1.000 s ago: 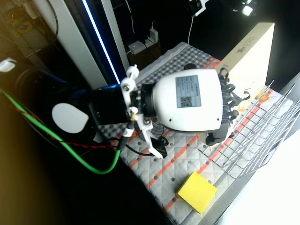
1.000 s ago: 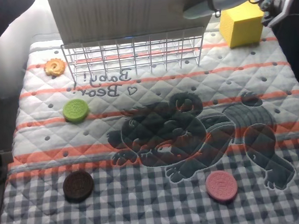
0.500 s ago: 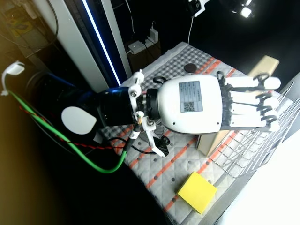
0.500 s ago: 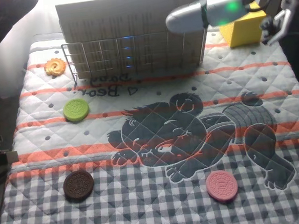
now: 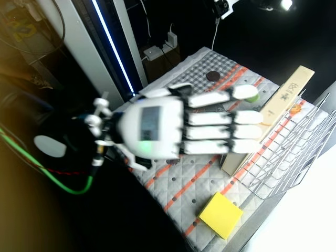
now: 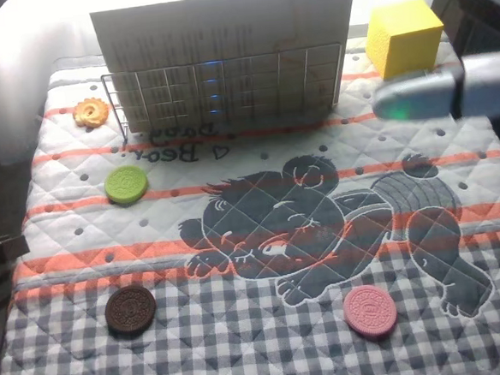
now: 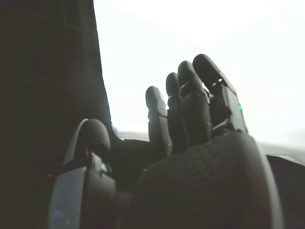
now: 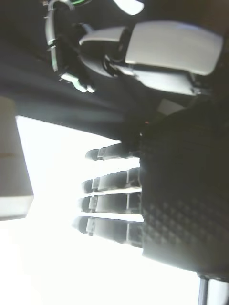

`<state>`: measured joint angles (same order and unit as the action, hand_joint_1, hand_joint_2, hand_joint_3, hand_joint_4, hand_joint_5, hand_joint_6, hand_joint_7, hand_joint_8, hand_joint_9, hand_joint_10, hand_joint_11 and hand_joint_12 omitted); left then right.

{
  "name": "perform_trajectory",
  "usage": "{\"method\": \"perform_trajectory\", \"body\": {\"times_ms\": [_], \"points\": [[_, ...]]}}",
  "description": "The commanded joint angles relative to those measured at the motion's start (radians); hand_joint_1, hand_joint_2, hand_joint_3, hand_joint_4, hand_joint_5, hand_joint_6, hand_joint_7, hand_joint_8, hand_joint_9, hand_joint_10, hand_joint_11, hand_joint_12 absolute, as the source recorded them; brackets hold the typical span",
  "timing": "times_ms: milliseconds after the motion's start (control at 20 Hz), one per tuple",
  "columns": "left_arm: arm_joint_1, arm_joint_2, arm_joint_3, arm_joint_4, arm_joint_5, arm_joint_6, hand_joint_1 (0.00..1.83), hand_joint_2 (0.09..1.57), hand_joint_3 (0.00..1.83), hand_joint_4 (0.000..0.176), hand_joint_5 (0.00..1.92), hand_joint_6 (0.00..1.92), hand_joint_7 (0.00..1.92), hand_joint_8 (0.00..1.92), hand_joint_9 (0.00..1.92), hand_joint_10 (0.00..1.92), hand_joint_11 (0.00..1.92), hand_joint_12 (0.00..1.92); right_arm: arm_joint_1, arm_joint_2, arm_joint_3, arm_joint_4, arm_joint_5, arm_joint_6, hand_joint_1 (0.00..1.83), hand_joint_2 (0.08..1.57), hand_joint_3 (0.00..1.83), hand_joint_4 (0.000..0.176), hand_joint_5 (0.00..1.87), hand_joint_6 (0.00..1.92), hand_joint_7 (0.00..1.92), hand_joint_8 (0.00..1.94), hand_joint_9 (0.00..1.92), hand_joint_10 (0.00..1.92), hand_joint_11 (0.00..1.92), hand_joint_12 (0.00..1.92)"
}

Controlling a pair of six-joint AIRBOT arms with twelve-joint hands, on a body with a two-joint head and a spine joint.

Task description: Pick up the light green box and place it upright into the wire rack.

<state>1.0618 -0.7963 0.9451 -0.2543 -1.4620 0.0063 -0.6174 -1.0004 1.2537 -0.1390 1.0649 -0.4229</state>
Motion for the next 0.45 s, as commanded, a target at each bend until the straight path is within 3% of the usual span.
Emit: {"method": "perform_trajectory", "body": {"times_ms": [0, 50, 150, 200, 300, 350, 400], "points": [[-0.004, -0.005, -0.002, -0.008, -0.15, -0.006, 0.49, 1.09, 0.0, 0.083, 0.51, 0.01, 0.41, 0.0, 0.37, 0.0, 0.0, 0.97, -0.014, 0.022, -0.016, 0.057, 0.193, 0.003, 0.47, 0.94, 0.01, 0.176, 0.0, 0.0, 0.0, 0.0, 0.0, 0.0, 0.0, 0.0], [0.001, -0.01, -0.002, -0.008, -0.167, -0.006, 0.5, 1.09, 0.0, 0.069, 0.52, 0.0, 0.39, 0.0, 0.33, 0.0, 0.0, 0.86, -0.053, 0.038, -0.041, 0.076, 0.23, 0.003, 0.48, 0.96, 0.02, 0.176, 0.0, 0.0, 0.0, 0.0, 0.0, 0.0, 0.0, 0.0], [0.017, -0.015, -0.002, -0.007, -0.208, -0.006, 0.51, 1.07, 0.0, 0.07, 0.51, 0.0, 0.37, 0.0, 0.29, 0.0, 0.0, 0.77, -0.161, 0.07, -0.092, 0.121, 0.316, 0.003, 0.51, 1.0, 0.02, 0.176, 0.0, 0.0, 0.0, 0.0, 0.0, 0.0, 0.0, 0.0], [0.024, -0.017, -0.003, -0.005, -0.226, -0.006, 0.49, 1.06, 0.0, 0.099, 0.38, 0.0, 0.3, 0.0, 0.26, 0.0, 0.0, 0.71, -0.195, 0.08, -0.111, 0.138, 0.352, 0.003, 0.51, 1.06, 0.02, 0.12, 0.0, 0.0, 0.0, 0.0, 0.0, 0.0, 0.0, 0.0], [0.041, -0.019, -0.003, -0.001, -0.269, -0.006, 0.47, 1.03, 0.0, 0.099, 0.35, 0.0, 0.31, 0.0, 0.29, 0.01, 0.0, 0.81, -0.273, 0.106, -0.16, 0.178, 0.458, 0.003, 0.46, 1.06, 0.01, 0.126, 0.0, 0.0, 0.02, 0.01, 0.0, 0.0, 0.0, 0.0], [0.041, -0.024, 0.0, -0.001, -0.269, -0.006, 0.44, 1.06, 0.0, 0.062, 0.27, 0.0, 0.29, 0.0, 0.29, 0.0, 0.0, 0.8, -0.292, 0.117, -0.176, 0.185, 0.504, 0.003, 0.5, 1.07, 0.01, 0.126, 0.0, 0.0, 0.02, 0.0, 0.01, 0.0, 0.05, 0.02], [0.043, -0.03, 0.004, -0.006, -0.269, -0.006, 0.44, 1.06, 0.0, 0.062, 0.27, 0.0, 0.29, 0.0, 0.29, 0.0, 0.0, 0.8, -0.309, 0.124, -0.187, 0.191, 0.538, 0.003, 0.5, 1.07, 0.01, 0.126, 0.0, 0.0, 0.02, 0.0, 0.01, 0.0, 0.05, 0.02]]}}
